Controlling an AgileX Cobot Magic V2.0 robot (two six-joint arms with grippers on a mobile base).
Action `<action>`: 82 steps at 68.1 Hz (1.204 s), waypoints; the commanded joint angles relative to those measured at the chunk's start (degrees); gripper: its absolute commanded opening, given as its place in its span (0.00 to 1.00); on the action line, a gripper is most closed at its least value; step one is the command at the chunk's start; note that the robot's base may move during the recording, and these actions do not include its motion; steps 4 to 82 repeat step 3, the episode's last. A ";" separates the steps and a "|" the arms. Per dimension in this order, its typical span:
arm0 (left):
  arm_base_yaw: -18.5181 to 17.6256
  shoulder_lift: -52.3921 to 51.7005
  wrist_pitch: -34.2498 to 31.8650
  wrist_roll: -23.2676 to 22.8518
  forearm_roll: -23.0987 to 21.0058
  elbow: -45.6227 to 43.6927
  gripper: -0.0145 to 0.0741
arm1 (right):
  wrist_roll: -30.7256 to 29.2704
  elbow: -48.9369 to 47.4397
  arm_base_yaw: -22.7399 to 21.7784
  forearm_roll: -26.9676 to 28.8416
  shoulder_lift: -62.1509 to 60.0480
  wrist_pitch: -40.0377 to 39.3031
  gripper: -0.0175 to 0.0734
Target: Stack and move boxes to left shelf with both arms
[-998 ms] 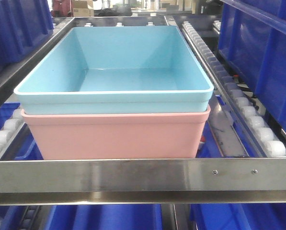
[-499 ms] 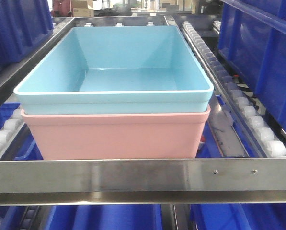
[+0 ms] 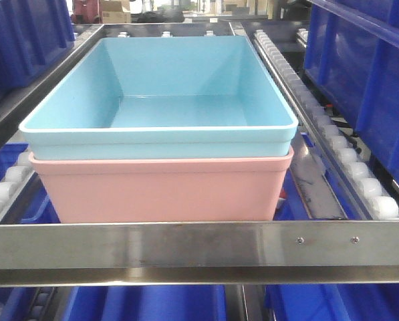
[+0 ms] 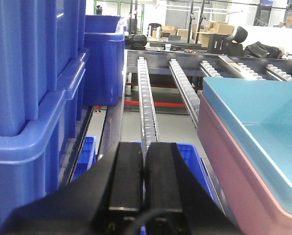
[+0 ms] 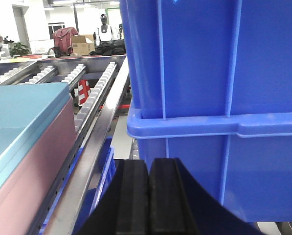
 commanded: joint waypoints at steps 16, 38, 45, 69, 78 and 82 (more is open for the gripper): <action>0.22 0.60 -4.77 0.02 -0.47 1.55 0.16 | -0.61 0.13 -0.52 -0.09 -0.26 -5.22 0.25; 0.22 0.60 -4.77 0.02 -0.47 1.55 0.16 | -0.61 0.13 -0.52 -0.09 -0.26 -5.22 0.25; 0.22 0.60 -4.77 0.02 -0.47 1.55 0.16 | -0.61 0.13 -0.52 -0.09 -0.26 -5.22 0.25; 0.22 0.60 -4.77 0.02 -0.47 1.55 0.16 | -0.61 0.13 -0.52 -0.09 -0.26 -5.22 0.25; 0.22 0.60 -4.77 0.02 -0.47 1.55 0.16 | -0.61 0.13 -0.52 -0.09 -0.26 -5.22 0.25; 0.22 0.60 -4.77 0.02 -0.47 1.55 0.16 | -0.61 0.13 -0.52 -0.09 -0.26 -5.22 0.25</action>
